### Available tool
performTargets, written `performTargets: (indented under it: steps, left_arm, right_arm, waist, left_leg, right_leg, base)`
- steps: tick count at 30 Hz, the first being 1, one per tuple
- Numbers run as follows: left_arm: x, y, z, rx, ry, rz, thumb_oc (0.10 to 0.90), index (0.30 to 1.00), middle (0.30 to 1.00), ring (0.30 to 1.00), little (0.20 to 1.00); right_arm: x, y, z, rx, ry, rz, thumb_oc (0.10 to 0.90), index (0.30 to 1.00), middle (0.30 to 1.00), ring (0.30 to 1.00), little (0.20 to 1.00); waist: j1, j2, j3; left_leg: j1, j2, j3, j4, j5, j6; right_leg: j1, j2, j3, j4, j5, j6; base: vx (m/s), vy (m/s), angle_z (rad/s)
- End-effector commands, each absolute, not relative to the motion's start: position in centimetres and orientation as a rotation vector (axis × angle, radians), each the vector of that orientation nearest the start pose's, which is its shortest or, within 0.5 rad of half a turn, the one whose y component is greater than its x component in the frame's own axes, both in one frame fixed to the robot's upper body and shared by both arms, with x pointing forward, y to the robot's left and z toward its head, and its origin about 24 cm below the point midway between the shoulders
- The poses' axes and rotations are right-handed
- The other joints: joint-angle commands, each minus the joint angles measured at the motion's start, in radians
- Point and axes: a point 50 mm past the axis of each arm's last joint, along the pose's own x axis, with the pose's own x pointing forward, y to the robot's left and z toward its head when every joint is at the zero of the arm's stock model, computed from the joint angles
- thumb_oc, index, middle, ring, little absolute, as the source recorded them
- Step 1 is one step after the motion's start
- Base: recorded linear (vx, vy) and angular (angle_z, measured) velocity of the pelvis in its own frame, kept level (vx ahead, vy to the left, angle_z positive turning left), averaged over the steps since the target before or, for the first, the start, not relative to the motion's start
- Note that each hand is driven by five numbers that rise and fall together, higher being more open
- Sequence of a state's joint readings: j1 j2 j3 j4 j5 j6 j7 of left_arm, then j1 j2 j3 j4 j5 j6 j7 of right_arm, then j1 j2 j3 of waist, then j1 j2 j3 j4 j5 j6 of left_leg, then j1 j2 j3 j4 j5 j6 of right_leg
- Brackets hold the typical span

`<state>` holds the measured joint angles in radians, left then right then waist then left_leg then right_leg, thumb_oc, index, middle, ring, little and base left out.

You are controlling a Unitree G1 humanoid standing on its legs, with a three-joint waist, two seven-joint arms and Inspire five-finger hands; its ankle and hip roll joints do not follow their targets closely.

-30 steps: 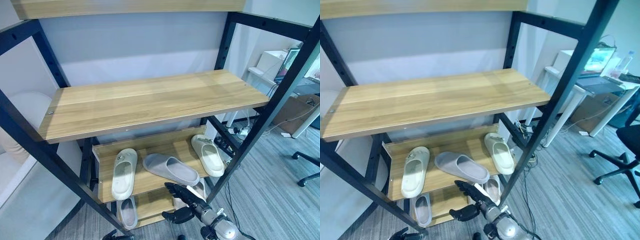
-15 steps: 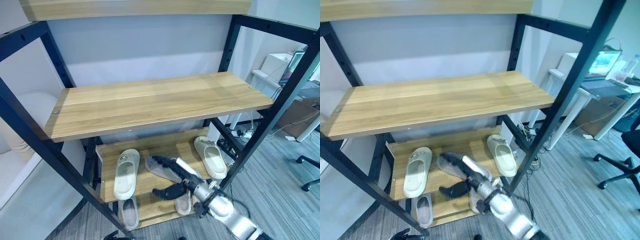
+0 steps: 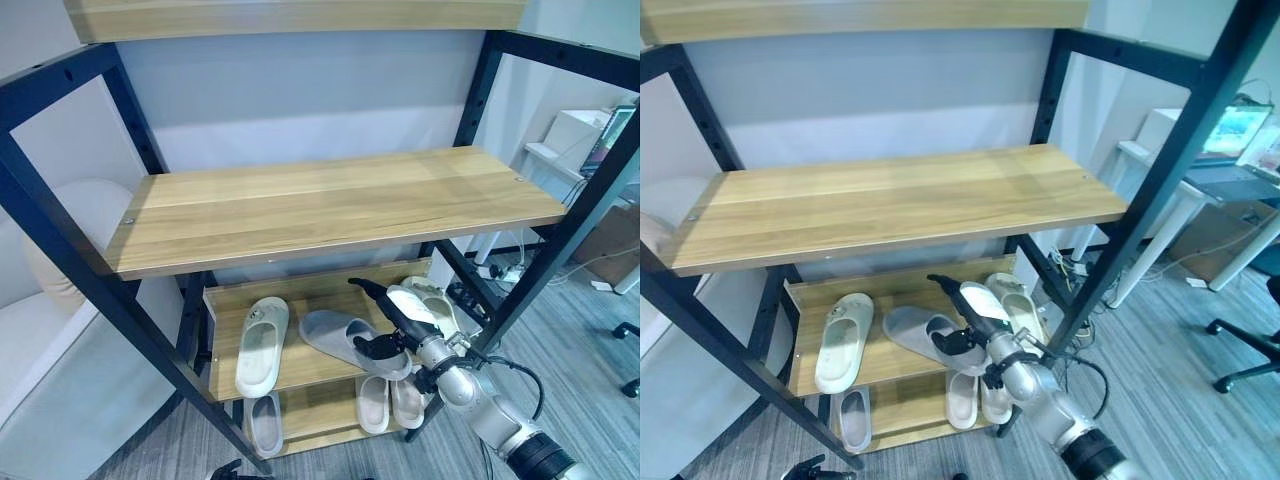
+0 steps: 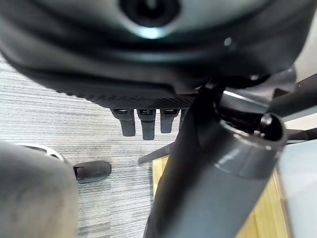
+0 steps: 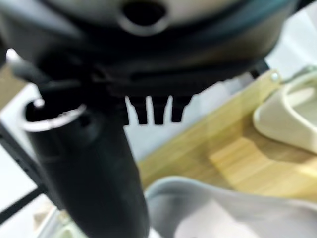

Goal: Arrange the slippers neatly on the shoe rack.

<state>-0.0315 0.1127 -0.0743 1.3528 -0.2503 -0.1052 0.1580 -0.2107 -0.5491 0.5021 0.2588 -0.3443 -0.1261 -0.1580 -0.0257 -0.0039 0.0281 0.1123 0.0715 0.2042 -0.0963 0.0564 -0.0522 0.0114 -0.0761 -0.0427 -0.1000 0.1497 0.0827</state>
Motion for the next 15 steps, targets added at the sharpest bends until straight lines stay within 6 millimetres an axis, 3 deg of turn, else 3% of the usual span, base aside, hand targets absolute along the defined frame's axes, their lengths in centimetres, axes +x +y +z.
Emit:
performTargets:
  steps: [1,15]
  left_arm:
    - [9.1,20.4,-16.8,0.131,1.188,0.239,0.8,0.9,0.9,0.9,0.9]
    - [9.6,20.9,-16.6,0.145,1.166,0.241,0.8,0.9,0.9,0.9,0.9]
  right_arm:
    - [31.1,-14.8,10.3,-0.879,-0.425,0.206,0.8,0.9,0.9,0.9,0.9]
    - [33.0,-14.5,8.6,-0.854,-0.295,0.265,0.8,0.9,0.9,0.9,0.9]
  waist:
    - [0.026,-0.006,0.035]
    - [0.042,0.001,0.056]
  left_leg:
    - [0.011,-0.031,-0.043,0.009,-0.09,0.006]
    - [-0.014,-0.029,-0.06,0.009,-0.083,-0.005]
  right_leg:
    - [0.088,-0.046,0.005,0.013,-0.149,0.087]
    - [0.071,-0.039,-0.014,0.013,-0.158,0.083]
  base:
    - [0.02,-0.029,0.06]
    - [0.01,-0.017,0.04]
